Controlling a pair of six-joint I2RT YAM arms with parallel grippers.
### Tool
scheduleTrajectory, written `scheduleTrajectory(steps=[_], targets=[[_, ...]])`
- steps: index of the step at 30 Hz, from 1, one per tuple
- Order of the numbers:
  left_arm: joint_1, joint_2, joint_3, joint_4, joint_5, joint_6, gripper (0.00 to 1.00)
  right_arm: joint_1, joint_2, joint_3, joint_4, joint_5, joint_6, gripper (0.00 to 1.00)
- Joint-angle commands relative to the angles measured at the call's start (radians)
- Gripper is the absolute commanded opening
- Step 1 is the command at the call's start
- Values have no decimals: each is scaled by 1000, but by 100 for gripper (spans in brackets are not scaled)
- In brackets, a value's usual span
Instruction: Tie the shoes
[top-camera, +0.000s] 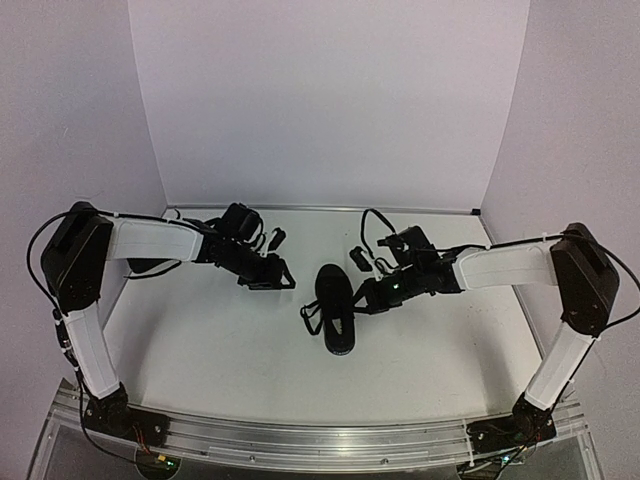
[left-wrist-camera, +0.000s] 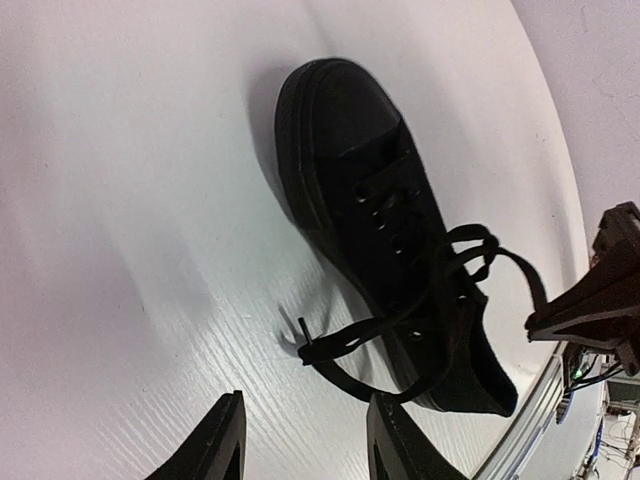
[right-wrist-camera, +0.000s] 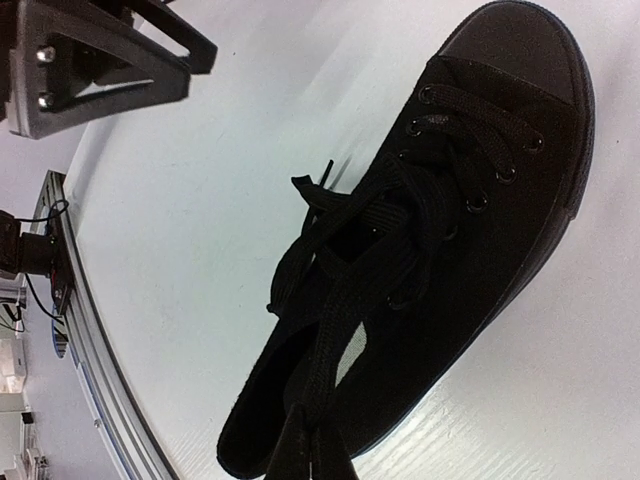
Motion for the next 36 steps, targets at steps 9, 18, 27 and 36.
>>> scheduleTrajectory(steps=[9,18,27,36], targets=[[-1,169,-38,258,134,-195,35,-4,-23,-8,-3,7,-9,0],[-1,239,-18,343,176,-260,35,-4,-18,-8,-2,7,-10,0],[-14,257,-17,361,206,-269,30,-4,-10,-7,-2,8,-11,0],[-24,263,-16,357,209,-266,20,-4,-4,-4,-2,6,-9,0]])
